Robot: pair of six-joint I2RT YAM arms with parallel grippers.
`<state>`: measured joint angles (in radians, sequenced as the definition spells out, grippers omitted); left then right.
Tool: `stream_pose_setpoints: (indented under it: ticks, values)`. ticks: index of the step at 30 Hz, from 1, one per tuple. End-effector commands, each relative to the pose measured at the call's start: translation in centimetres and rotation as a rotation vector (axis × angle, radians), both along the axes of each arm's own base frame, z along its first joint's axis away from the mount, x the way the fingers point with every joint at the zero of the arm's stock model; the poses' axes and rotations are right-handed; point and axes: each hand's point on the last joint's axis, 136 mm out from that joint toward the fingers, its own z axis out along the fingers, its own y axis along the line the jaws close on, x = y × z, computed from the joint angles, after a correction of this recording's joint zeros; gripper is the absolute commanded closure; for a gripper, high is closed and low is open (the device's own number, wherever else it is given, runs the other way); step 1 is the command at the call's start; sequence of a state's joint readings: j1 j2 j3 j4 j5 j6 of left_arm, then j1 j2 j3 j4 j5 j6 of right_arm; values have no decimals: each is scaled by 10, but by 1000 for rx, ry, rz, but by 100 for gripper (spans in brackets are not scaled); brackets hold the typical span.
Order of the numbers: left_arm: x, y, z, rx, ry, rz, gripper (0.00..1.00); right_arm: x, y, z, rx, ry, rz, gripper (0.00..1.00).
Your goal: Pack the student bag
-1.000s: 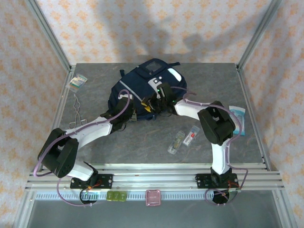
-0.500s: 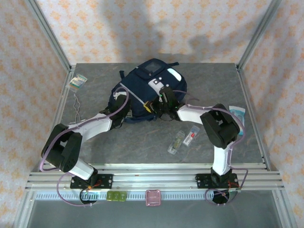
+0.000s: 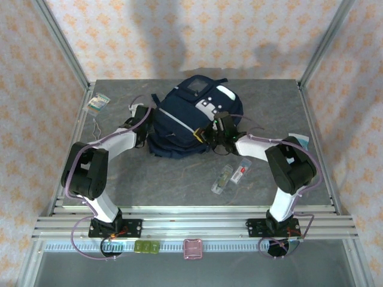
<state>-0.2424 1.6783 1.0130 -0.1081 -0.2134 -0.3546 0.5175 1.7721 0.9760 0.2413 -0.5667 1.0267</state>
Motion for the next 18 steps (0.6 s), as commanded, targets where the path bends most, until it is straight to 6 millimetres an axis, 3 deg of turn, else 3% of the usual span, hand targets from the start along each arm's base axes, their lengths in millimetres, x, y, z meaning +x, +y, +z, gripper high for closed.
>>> stream_pose_setpoints:
  ticks: [1,5,8,12,18]
  values:
    - [4,-33,18,-89,-41,-104,87,34,-22,41,-17,-138,-32,100]
    - [-10,-85,37,-152,-81,-311,62,42,-18,63,-17,-186,32,100]
    - [-27,-119,41,-213,-96,-487,52,47,-20,75,-8,-201,59,100]
    - [-35,-132,36,-210,-71,-581,47,47,-21,79,-5,-203,73,100]
    - [-24,-143,36,-182,-61,-652,43,42,-18,76,11,-190,95,100]
